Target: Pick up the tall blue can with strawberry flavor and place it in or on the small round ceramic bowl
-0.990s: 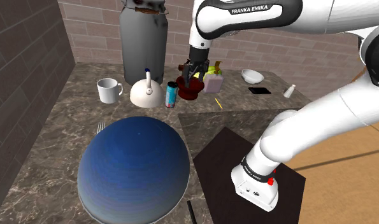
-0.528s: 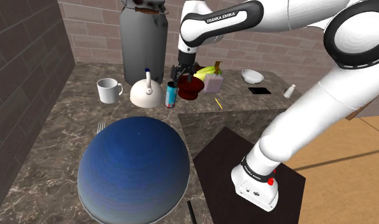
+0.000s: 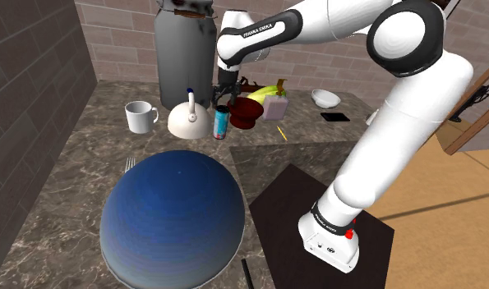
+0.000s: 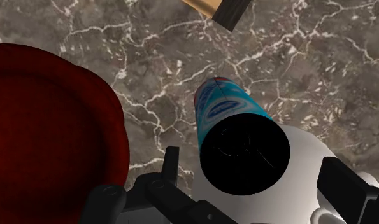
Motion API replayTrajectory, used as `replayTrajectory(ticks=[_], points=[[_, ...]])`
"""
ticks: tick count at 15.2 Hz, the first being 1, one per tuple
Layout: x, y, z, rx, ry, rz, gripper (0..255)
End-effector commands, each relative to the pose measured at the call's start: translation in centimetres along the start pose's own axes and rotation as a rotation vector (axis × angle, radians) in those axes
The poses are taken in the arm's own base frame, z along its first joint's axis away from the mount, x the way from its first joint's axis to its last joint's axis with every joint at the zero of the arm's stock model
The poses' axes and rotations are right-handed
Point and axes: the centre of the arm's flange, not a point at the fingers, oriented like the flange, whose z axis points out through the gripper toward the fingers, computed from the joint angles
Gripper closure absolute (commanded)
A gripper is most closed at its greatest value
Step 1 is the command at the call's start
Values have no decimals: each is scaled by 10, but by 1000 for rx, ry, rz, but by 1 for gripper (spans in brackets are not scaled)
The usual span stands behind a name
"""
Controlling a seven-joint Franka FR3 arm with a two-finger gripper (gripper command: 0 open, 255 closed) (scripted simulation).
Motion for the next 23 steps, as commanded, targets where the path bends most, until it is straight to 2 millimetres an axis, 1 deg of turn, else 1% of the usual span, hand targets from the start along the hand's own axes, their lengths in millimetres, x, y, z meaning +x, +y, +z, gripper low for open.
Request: replayTrajectory(ticks=[1, 5, 6, 14, 15, 23], points=[[4, 0, 11, 0, 2, 2, 0], [4, 0, 32, 0, 2, 2, 0], [4, 0, 40, 0, 2, 2, 0], [4, 0, 40, 0, 2, 2, 0], [4, 0, 40, 0, 2, 2, 255], [4, 0, 40, 0, 2, 2, 255]])
